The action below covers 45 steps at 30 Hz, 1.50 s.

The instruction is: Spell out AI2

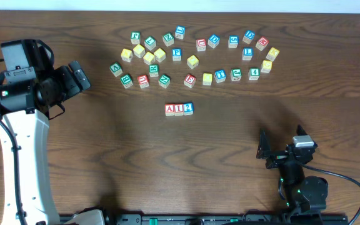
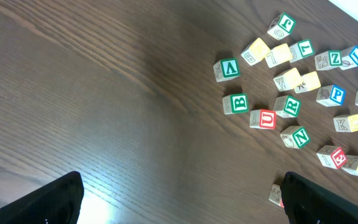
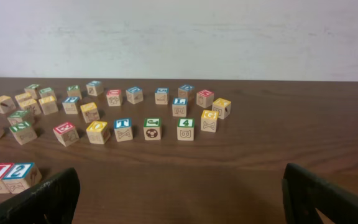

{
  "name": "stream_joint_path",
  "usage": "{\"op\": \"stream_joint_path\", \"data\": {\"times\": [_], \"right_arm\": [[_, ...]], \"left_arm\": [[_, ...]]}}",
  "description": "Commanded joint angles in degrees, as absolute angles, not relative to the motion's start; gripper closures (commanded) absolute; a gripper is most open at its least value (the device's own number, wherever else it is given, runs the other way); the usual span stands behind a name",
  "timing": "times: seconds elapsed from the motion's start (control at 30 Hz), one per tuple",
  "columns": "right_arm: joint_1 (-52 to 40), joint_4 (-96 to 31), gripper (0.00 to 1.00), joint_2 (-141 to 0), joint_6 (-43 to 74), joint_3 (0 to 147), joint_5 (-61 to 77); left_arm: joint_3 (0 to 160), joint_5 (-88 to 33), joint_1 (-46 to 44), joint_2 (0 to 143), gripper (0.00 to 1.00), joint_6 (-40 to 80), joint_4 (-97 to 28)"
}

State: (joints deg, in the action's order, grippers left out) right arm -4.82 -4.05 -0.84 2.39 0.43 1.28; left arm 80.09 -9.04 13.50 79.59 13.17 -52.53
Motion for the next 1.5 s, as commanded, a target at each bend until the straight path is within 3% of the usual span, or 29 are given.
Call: {"op": "stream_joint_path", "data": {"times": [0.0,0.2,0.33,0.5,0.7,1.0,1.47], "right_arm": [[-4.49,-4.27,0.01,-0.38,3.16,0.32,1.63],[-4.49,-4.27,0.01,-0.38,3.16,0.32,1.63],[-4.49,-4.27,0.01,-0.38,3.16,0.32,1.63],[-4.49,-4.27,0.01,-0.38,3.16,0.32,1.63],[-4.49,-4.27,0.01,-0.38,3.16,0.32,1.63],[-4.49,-4.27,0.01,-0.38,3.14,0.32,1.63],[-4.49,-4.27,0.01,-0.38,3.16,0.32,1.63]], "left_arm": [[81.17,-8.73,13.69,78.98,0.00,12.73,-52.73],[79.50,-4.10,13.69,75.57,0.00,12.64,-50.46],[72.47,-3.51,13.17,68.27,0.00,7.03,-41.95],[52.23,-3.33,11.20,51.22,0.00,-1.17,-22.65],[30.20,-3.31,10.79,32.82,0.00,-1.52,-8.62],[12.95,-2.24,8.97,13.06,0.00,-1.50,-2.09],[4.78,-1.80,8.97,3.14,0.00,-1.52,-1.83]]}}
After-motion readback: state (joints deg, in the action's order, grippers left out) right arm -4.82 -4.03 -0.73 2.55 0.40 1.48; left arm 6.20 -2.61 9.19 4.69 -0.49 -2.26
